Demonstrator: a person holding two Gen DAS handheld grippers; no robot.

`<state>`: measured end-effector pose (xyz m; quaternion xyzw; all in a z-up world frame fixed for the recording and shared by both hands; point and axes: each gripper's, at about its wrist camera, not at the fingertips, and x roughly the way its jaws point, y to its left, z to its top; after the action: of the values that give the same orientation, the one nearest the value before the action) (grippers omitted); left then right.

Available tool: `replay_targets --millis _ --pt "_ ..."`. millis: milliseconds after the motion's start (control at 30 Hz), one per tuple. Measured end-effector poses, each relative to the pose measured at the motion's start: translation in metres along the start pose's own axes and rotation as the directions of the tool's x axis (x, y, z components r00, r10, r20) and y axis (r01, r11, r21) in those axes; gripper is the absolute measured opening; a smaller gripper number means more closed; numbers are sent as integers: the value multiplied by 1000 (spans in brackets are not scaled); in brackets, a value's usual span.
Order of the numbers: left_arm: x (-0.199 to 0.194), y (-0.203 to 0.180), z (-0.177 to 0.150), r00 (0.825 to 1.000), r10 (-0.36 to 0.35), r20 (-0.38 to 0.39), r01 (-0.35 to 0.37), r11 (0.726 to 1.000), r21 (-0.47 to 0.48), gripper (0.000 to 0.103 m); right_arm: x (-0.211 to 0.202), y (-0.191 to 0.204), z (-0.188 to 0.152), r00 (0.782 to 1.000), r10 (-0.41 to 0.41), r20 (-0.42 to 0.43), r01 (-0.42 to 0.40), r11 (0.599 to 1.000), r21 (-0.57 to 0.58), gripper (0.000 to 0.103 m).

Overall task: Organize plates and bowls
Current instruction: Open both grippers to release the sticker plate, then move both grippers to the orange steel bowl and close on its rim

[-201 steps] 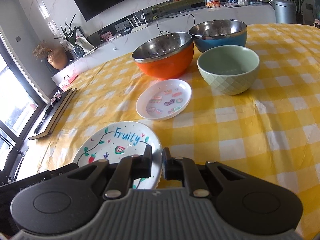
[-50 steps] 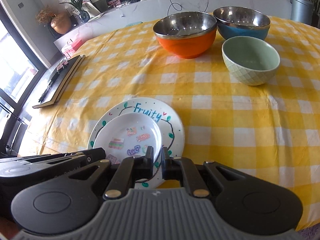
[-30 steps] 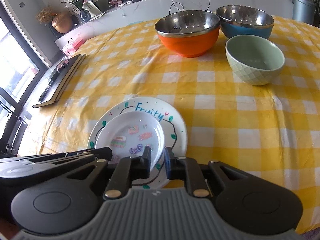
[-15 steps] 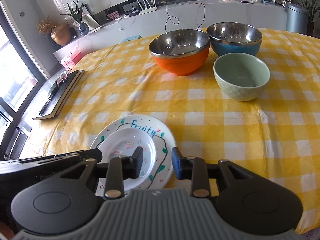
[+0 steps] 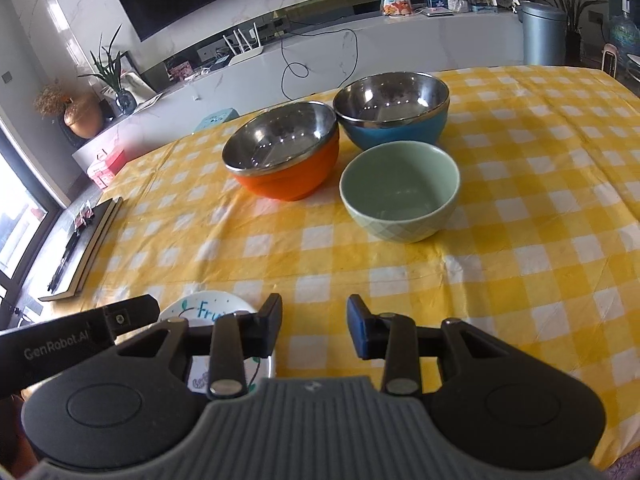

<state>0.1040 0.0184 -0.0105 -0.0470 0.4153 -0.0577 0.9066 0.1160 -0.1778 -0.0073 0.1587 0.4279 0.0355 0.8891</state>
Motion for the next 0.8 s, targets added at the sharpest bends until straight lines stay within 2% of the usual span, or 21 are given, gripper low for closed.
replay_targets --millis 133,200,367,467,700,800 --pt "6 -5 14 1000 -25 13 25 1000 -6 29 3 -4 11 1000 -19 10 19 1000 12 36" --pt "10 -9 22 1000 -26 10 26 1000 11 36 6 -4 18 1000 -27 12 27 1000 15 38" --pt "20 -19 43 1000 -21 -3 21 997 69 42 14 -11 40 1000 -25 1 25 996 83 43" --pt "27 -22 59 1000 -25 2 24 996 85 43 20 -16 57 1000 -21 0 21 992 122 48" --pt "52 -23 94 1000 -20 19 19 998 60 43 36 -22 93 1000 -10 23 5 980 201 47" --pt "70 -20 107 1000 -15 -3 15 999 40 43 48 -17 105 1000 1 22 -5 978 208 47"
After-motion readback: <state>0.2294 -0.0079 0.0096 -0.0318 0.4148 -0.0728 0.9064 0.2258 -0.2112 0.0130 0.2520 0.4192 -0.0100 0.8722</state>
